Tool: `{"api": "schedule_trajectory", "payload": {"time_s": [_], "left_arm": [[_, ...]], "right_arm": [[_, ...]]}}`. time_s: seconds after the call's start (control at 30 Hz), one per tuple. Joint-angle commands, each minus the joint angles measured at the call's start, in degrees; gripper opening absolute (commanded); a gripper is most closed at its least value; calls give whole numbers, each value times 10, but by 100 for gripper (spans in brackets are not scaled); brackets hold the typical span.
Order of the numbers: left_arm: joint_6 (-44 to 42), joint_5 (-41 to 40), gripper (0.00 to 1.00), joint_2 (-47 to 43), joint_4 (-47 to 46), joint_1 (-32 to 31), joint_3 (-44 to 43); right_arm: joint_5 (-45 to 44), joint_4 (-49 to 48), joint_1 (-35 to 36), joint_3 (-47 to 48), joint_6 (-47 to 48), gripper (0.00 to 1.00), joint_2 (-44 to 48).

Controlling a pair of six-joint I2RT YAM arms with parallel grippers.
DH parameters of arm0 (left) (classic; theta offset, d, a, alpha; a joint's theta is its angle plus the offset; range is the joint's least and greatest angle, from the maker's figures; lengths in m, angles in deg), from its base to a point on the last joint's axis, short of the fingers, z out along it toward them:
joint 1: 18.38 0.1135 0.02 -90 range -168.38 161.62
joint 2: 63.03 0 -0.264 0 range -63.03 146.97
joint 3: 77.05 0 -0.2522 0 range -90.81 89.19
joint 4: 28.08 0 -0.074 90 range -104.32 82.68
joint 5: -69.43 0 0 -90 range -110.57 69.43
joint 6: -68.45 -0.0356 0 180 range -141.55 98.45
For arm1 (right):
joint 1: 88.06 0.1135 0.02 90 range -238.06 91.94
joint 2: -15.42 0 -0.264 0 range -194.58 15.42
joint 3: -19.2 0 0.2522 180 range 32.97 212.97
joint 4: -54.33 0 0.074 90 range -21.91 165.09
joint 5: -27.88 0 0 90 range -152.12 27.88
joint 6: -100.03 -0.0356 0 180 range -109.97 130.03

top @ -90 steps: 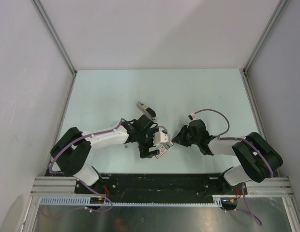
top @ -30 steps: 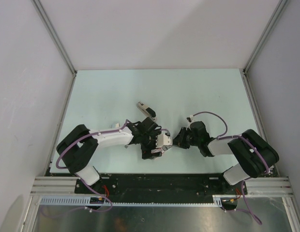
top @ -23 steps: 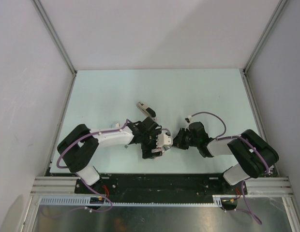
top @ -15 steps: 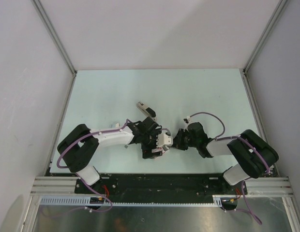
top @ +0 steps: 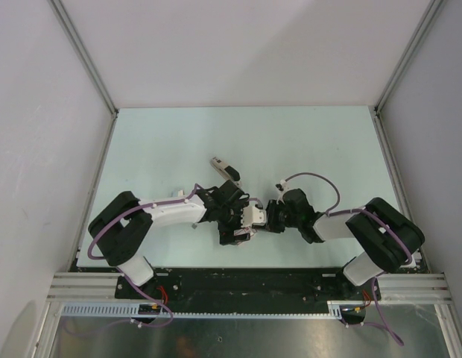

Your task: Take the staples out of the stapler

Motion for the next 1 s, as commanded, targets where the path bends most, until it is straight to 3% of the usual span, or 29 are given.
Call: {"api": "schedule_trajectory", "payload": {"time_s": [0.0,0.47,0.97], "left_arm": [[-2,-4,97,10,-19,-4,-13],[-3,-8,97,7,-18,-6,-17],[-9,-9,97,0,-18,-8,-14]], "right_arm": [[7,11,10,10,9,21,-10],[23,-12,26,11,-7,26,-22],[25,55,4,19,36,30,6]]}}
